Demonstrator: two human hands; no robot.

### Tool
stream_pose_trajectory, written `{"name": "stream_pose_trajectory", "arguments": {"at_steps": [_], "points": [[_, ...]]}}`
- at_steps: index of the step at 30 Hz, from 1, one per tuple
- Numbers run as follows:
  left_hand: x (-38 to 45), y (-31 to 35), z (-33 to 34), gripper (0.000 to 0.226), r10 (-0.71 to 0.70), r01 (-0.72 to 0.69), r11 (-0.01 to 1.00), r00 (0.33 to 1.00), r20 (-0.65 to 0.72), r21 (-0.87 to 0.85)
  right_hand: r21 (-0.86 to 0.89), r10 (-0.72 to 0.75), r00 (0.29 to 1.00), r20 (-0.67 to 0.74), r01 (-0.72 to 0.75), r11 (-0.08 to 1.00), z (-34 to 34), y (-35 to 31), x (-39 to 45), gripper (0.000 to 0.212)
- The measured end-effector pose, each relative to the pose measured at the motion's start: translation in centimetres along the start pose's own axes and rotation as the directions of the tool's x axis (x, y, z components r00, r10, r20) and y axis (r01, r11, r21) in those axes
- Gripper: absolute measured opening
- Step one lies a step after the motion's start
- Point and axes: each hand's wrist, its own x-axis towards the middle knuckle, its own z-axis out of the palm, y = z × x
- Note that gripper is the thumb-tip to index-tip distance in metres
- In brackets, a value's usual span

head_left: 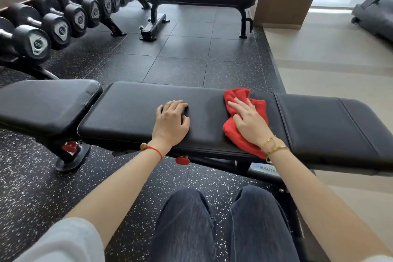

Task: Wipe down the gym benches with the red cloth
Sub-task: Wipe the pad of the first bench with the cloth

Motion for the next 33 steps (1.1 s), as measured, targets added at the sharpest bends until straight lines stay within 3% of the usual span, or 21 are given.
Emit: {"name": "stream_pose_trajectory", "arguments": {"at_steps": [6, 11, 15, 19, 22, 24, 26, 28, 33], "points": [[-0.1, -0.1, -0.3, 0.031, 0.005, -0.007, 0.997, 0.999, -0.034, -0.079, -0.075, 0.112, 0.994, 0.017, -0.111, 0.991, 1.9, -2.2, 3.8, 0.048], [-0.1, 0.1, -0.2, 0.028, 0.009, -0.012, 0.999, 0.999, -0.053, -0.053, 0.001, -0.027, 0.993, 0.112, 0.027, 1.000, 2.4, -4.3, 1.9, 0.049], [-0.2, 0.0, -0.1, 0.028, 0.028, -0.031, 0.998, 0.998, -0.064, -0.046, 0.043, -0.102, 0.992, 0.067, 0.100, 0.994, 1.3, -2.5, -2.7, 0.049], [-0.3, -0.1, -0.1, 0.028, 0.032, -0.034, 0.999, 0.997, -0.070, -0.036, 0.073, -0.022, 0.999, 0.026, 0.021, 0.997, -0.9, -0.6, -4.9, 0.049], [-0.4, 0.3, -0.1, 0.028, 0.031, -0.031, 1.000, 0.998, -0.054, -0.003, 0.135, 0.118, 0.980, -0.160, -0.096, 0.986, -2.6, 0.6, -5.5, 0.054], [-0.5, 0.5, -0.1, 0.029, 0.029, -0.028, 0.999, 0.999, -0.039, 0.041, -0.009, 0.257, 0.943, -0.213, -0.264, 0.964, -3.3, 1.6, -6.1, 0.063], [-0.6, 0.8, -0.1, 0.028, 0.025, -0.023, 0.998, 0.999, -0.036, 0.064, -0.139, 0.367, 0.921, -0.128, -0.383, 0.913, -3.3, 2.4, -6.6, 0.075], [-0.7, 1.6, -0.1, 0.029, 0.018, -0.015, 0.999, 0.999, -0.049, 0.050, -0.151, 0.391, 0.918, -0.074, -0.398, 0.905, -2.8, 2.5, -6.8, 0.079], [-1.3, 5.3, 0.3, 0.031, 0.064, -0.066, 0.997, 0.997, -0.033, -0.042, -0.067, 0.281, 0.948, -0.151, -0.293, 0.954, -2.0, 0.8, -5.9, 0.067]]}}
